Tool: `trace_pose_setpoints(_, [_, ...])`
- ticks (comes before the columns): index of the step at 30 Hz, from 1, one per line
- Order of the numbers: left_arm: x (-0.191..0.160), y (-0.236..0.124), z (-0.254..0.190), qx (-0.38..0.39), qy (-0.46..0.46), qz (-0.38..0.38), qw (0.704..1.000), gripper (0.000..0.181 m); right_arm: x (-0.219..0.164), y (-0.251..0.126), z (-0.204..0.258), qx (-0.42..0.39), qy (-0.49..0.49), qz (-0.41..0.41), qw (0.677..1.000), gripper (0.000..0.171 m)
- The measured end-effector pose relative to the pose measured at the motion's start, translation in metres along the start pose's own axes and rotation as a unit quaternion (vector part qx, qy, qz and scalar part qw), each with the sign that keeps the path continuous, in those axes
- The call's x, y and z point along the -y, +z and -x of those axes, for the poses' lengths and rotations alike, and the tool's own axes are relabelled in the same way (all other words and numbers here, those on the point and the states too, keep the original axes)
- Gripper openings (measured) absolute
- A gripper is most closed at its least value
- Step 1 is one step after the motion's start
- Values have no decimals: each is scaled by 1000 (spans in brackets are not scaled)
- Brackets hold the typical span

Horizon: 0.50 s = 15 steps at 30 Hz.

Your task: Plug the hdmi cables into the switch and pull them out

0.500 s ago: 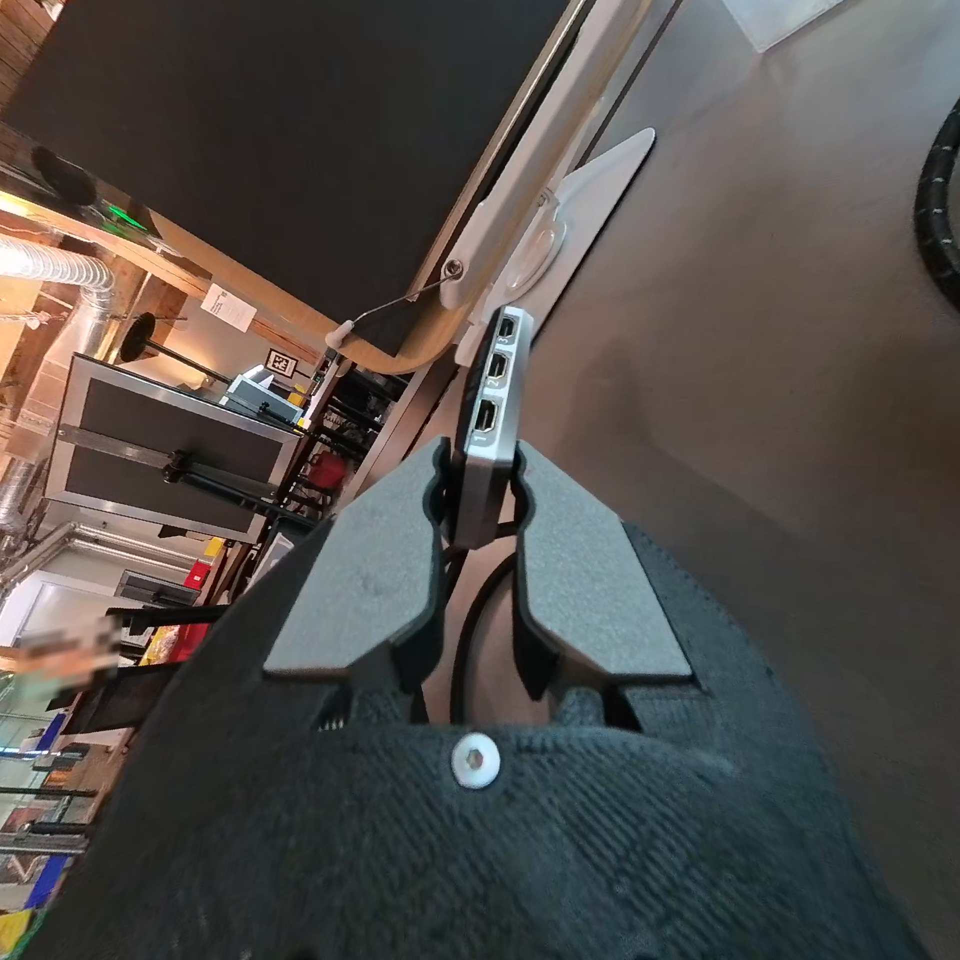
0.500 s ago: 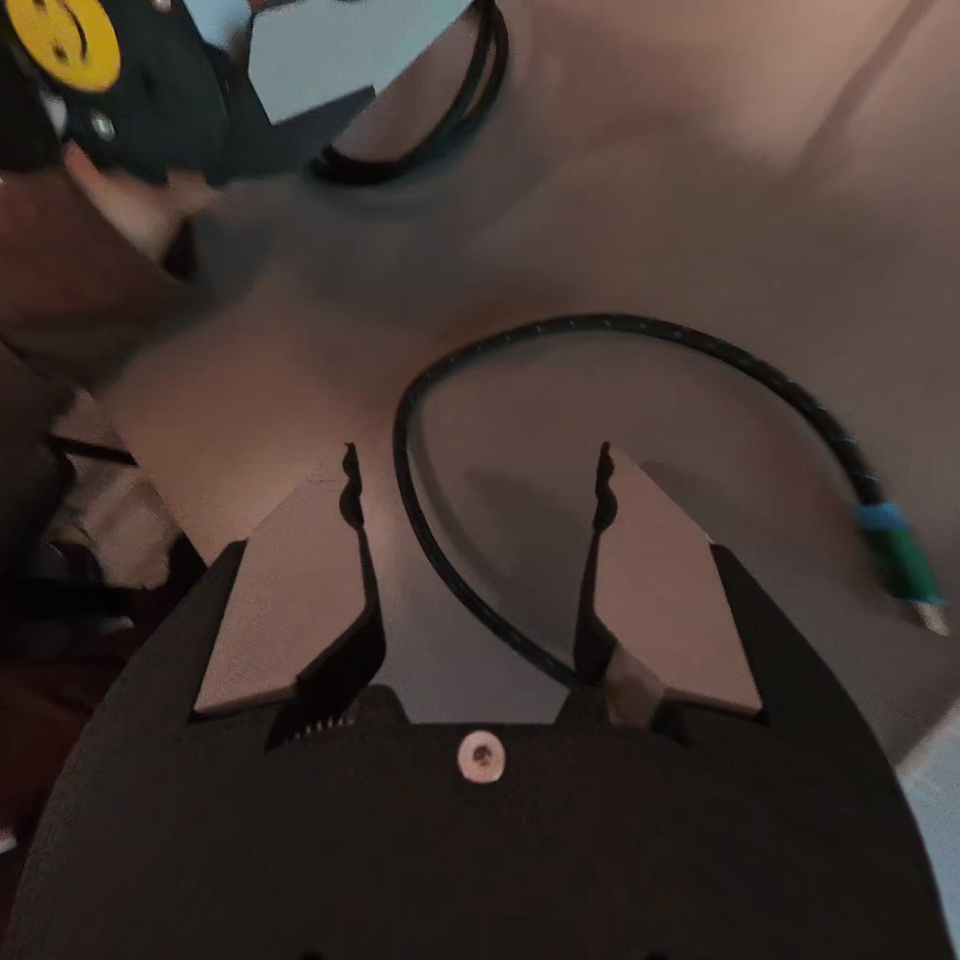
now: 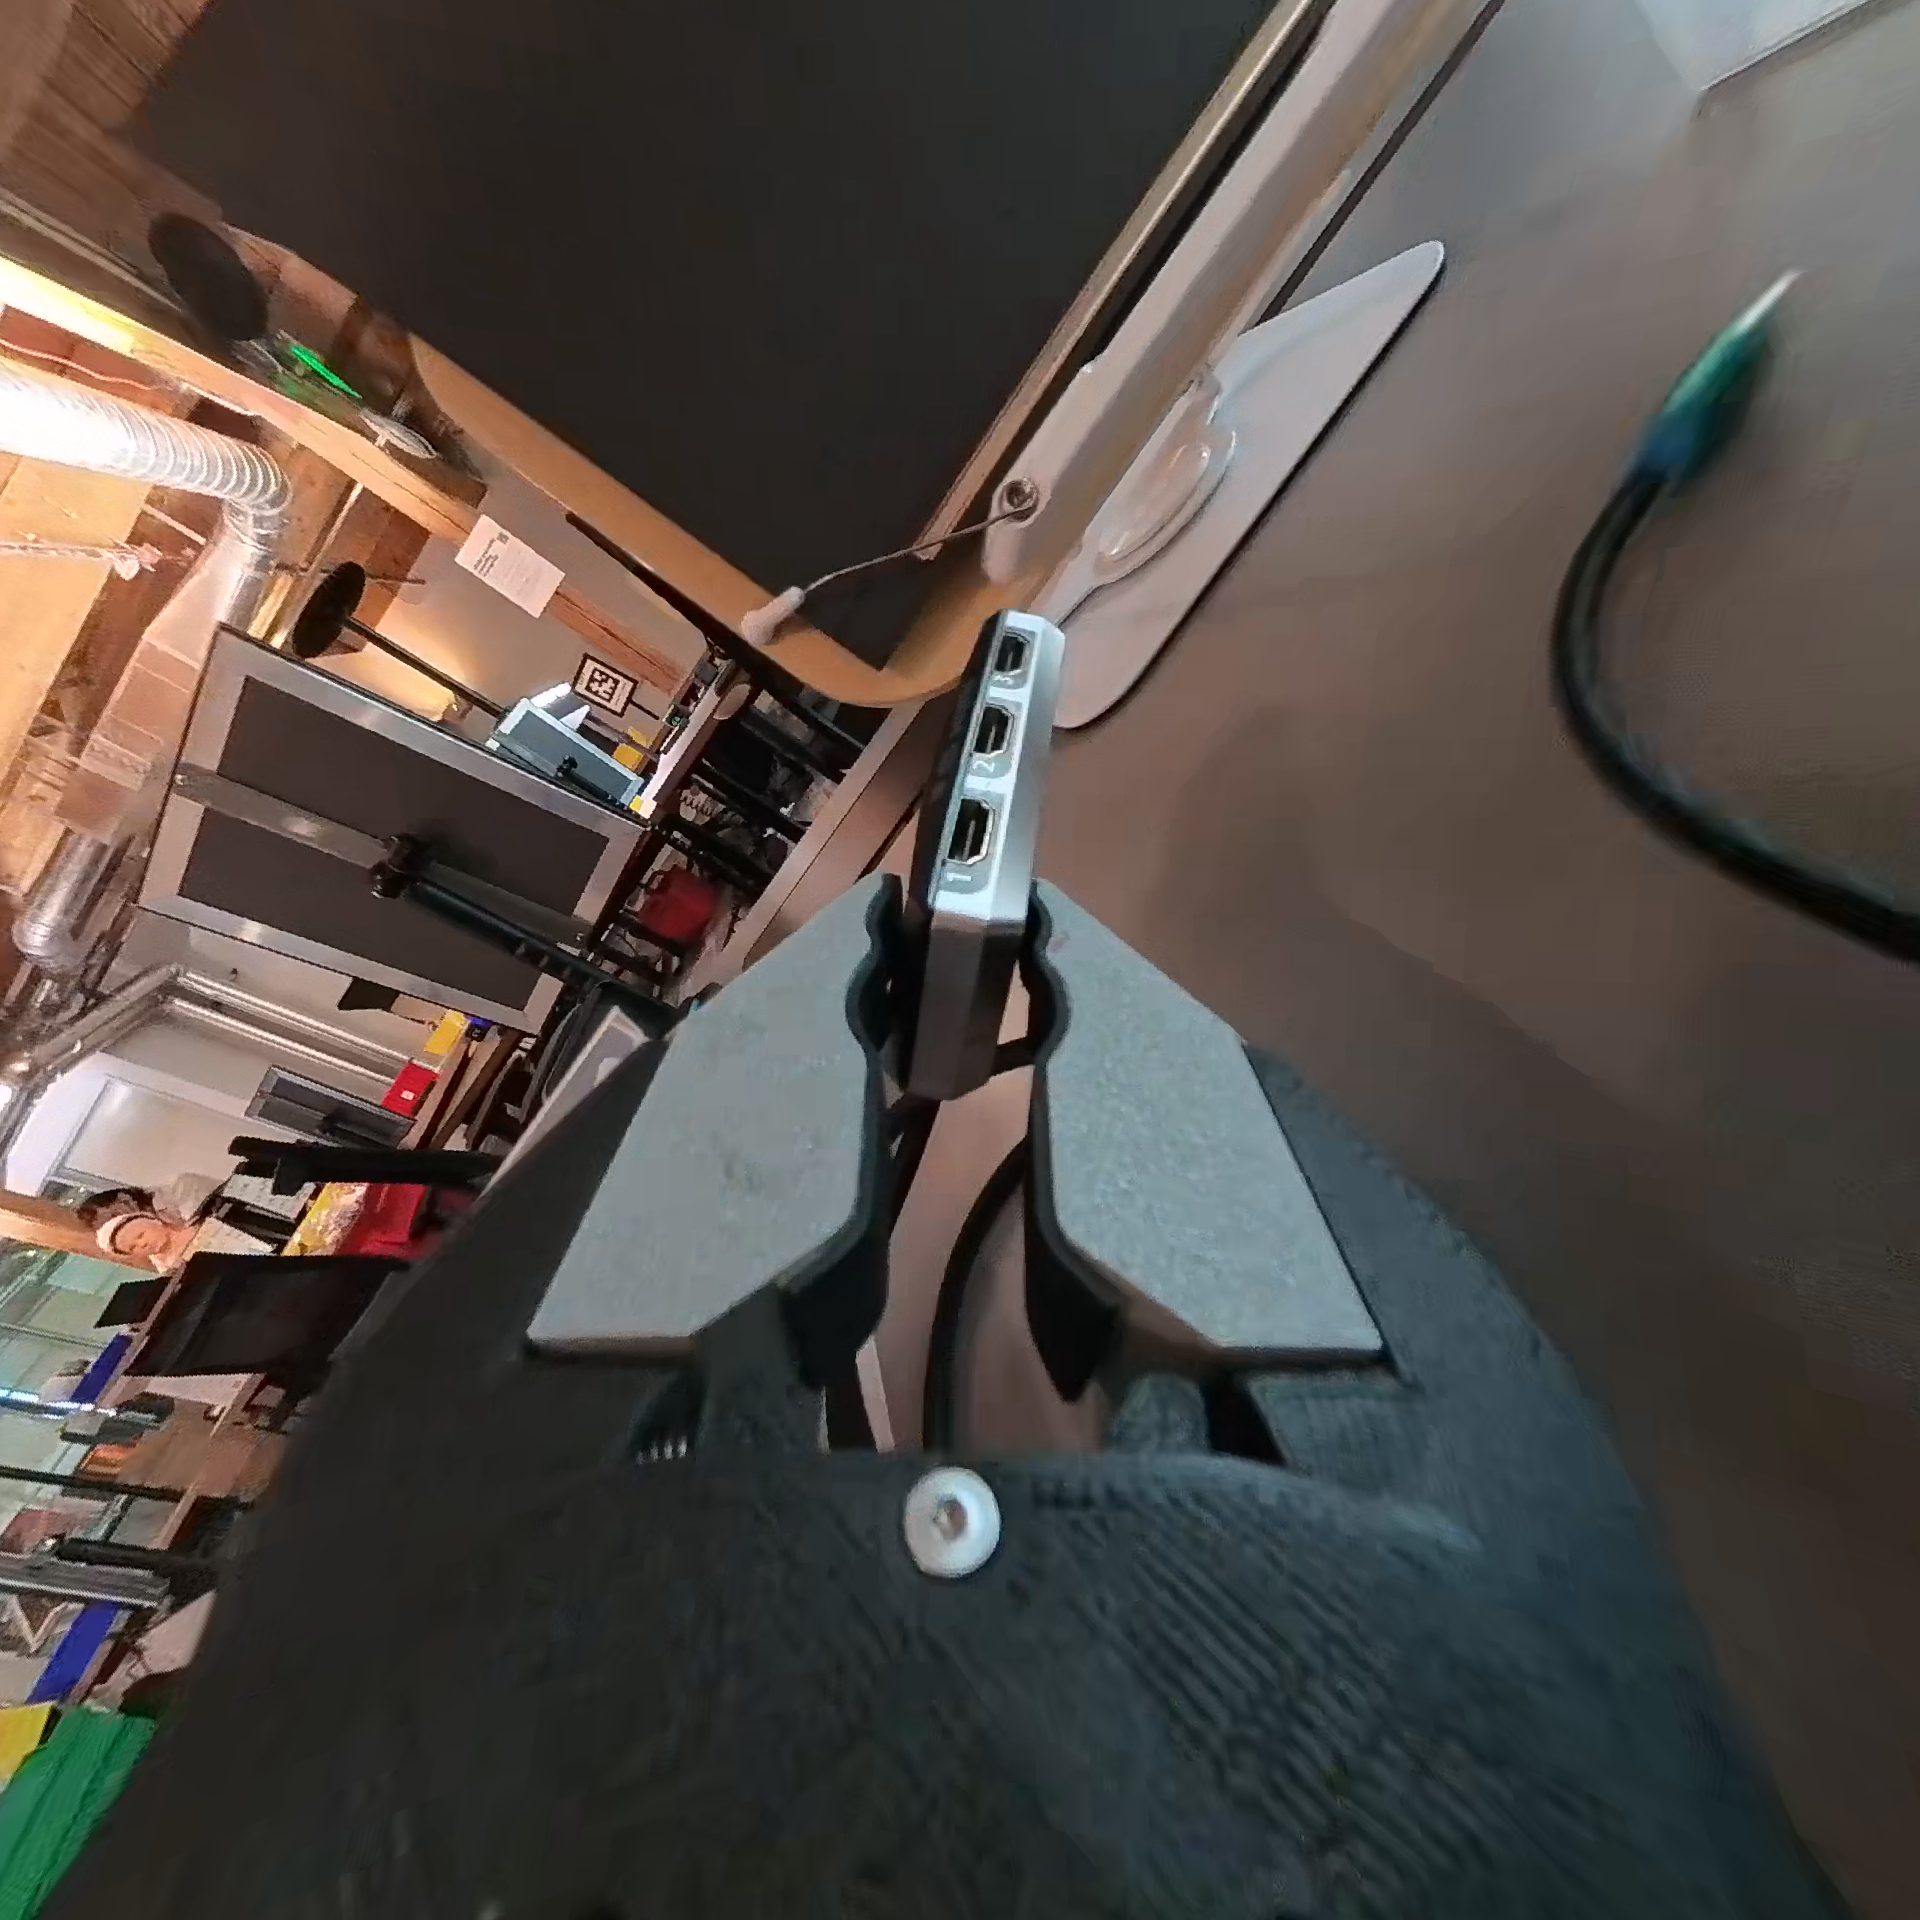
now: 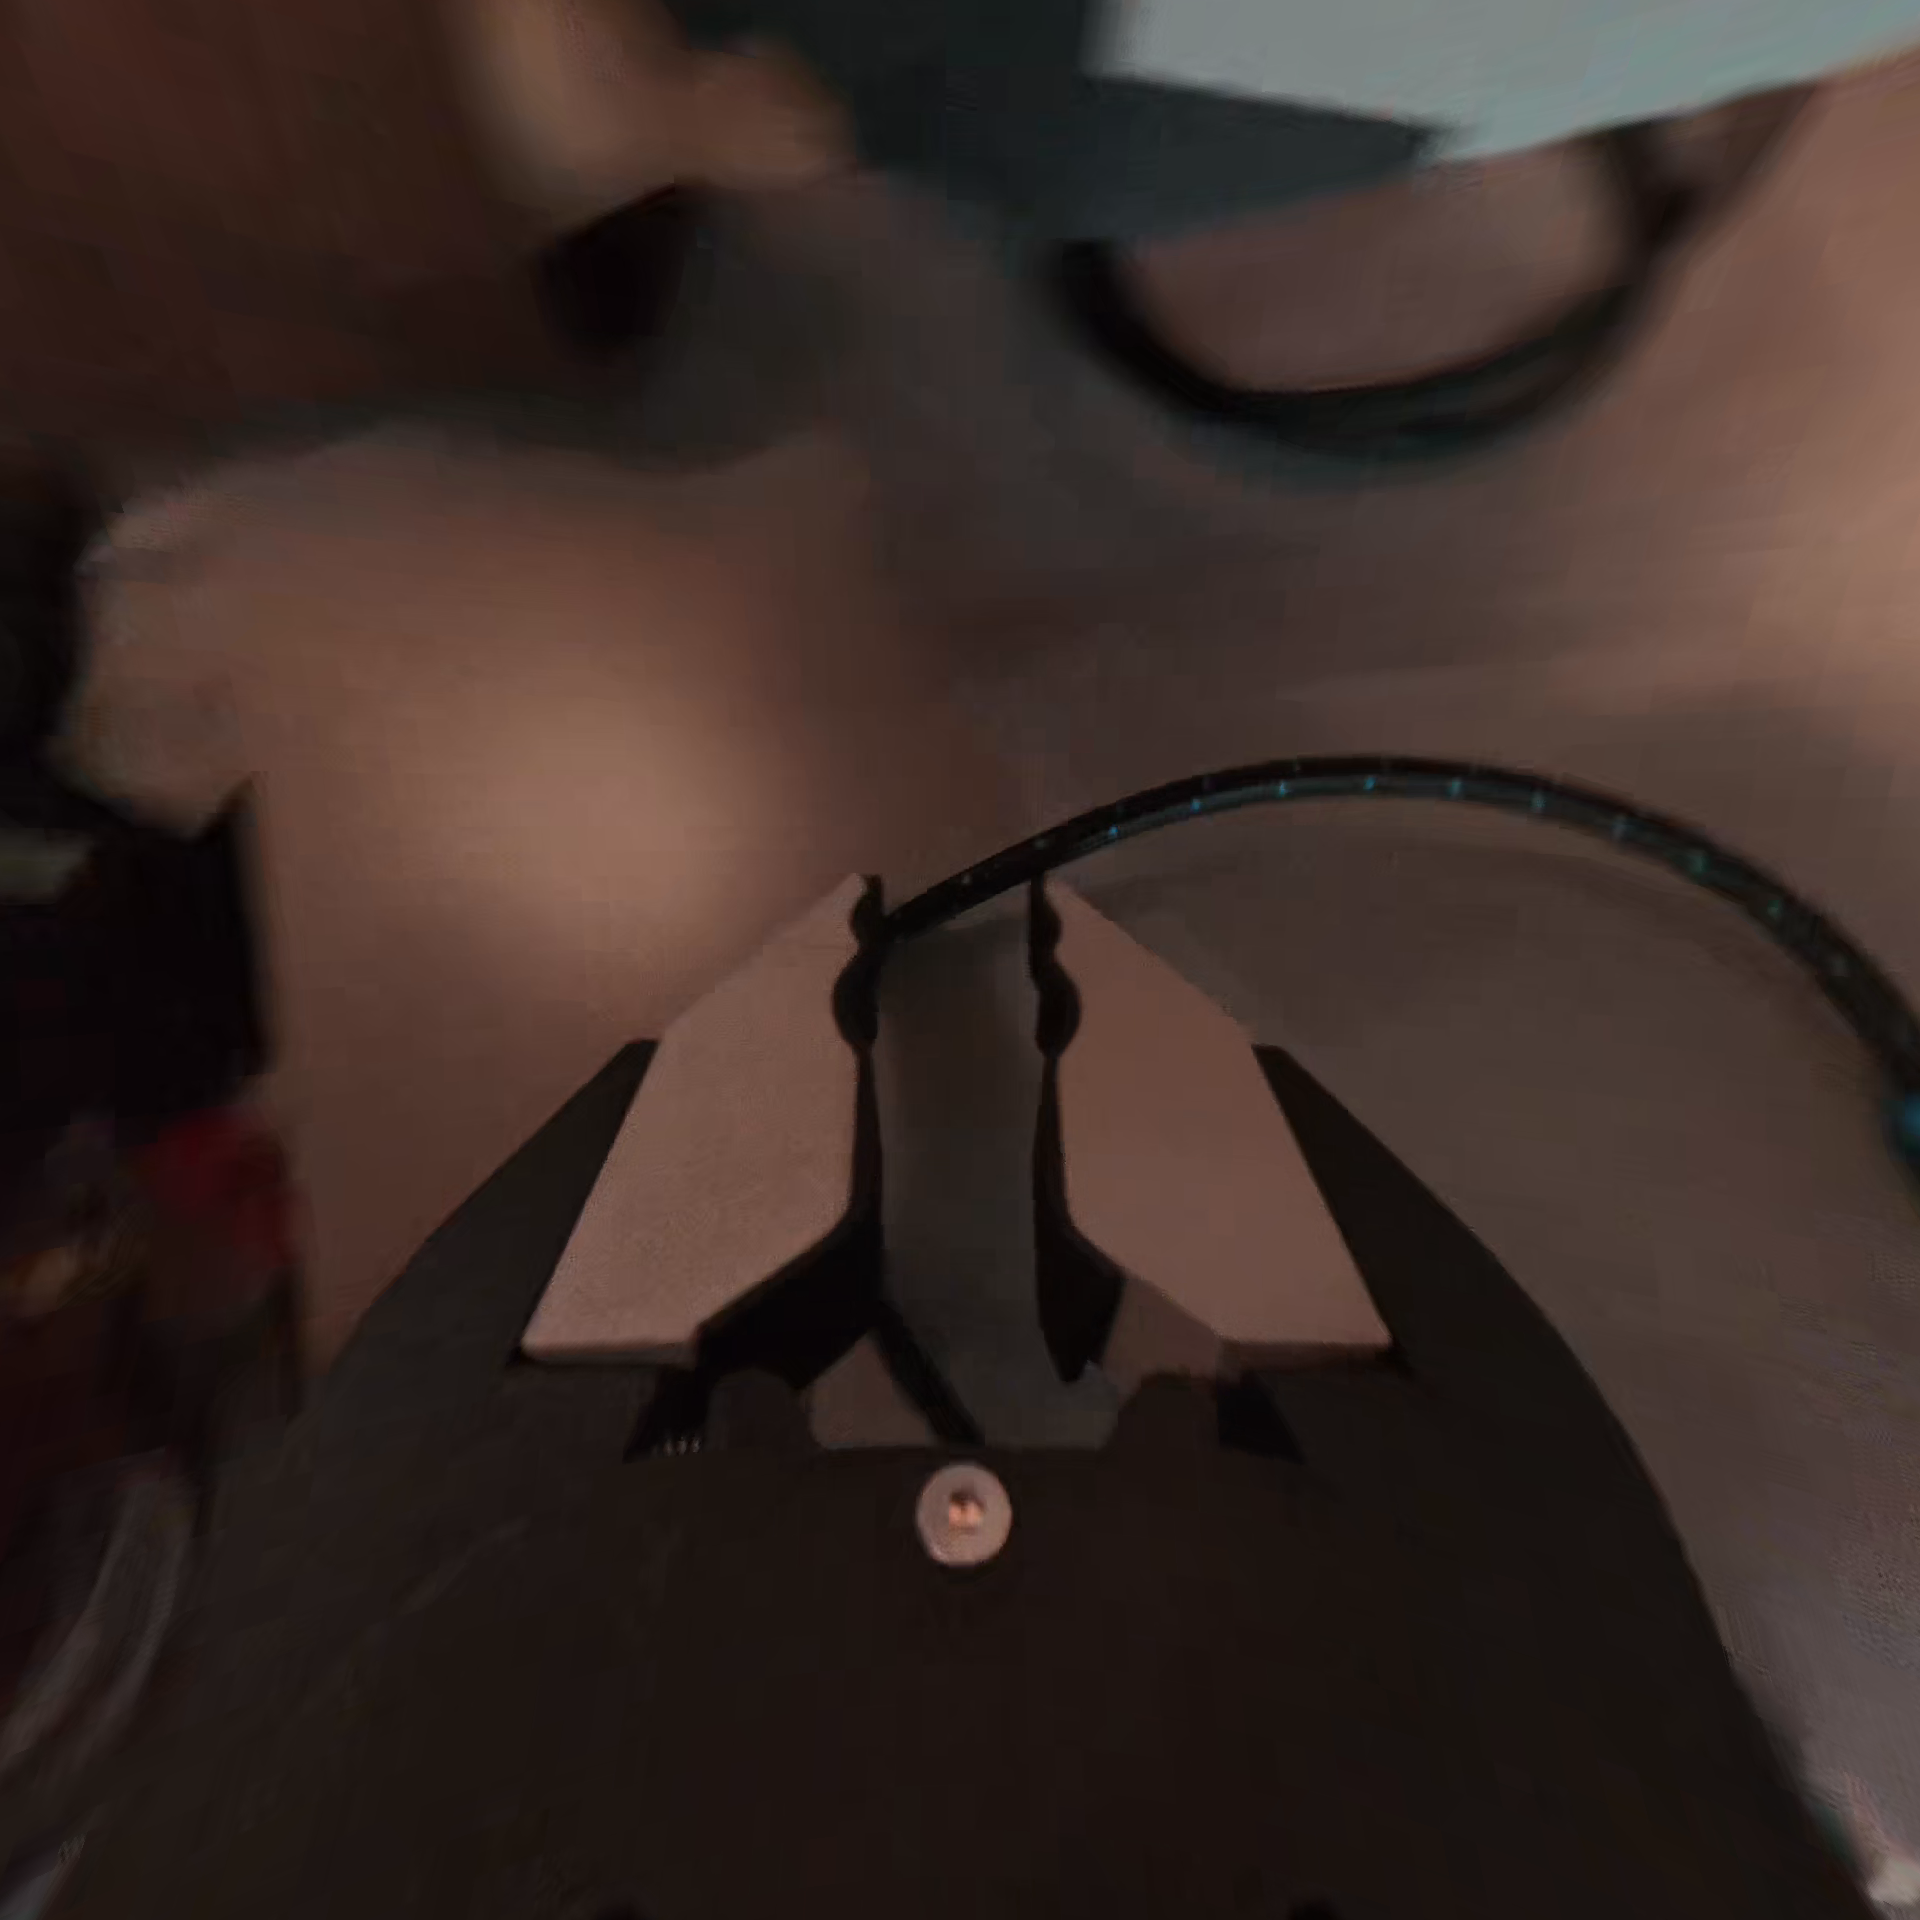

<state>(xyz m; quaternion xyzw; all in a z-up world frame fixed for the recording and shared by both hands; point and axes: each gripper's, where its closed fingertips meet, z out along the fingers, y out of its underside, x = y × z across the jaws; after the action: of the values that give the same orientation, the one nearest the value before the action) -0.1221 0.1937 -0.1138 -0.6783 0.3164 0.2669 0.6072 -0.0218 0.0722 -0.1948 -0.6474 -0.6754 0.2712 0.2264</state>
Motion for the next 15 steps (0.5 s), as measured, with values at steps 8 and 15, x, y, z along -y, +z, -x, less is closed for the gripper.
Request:
trace_pose_setpoints(8, [3,-2,2,-2,3,-15,1000,20,-63,-82,-2,-11,-48,94,994,16])
trace_pose_setpoints(15, [2,-1,-1,-2,14,-17,1000,20,-10,-61,-1,-45,63,-35,996,49])
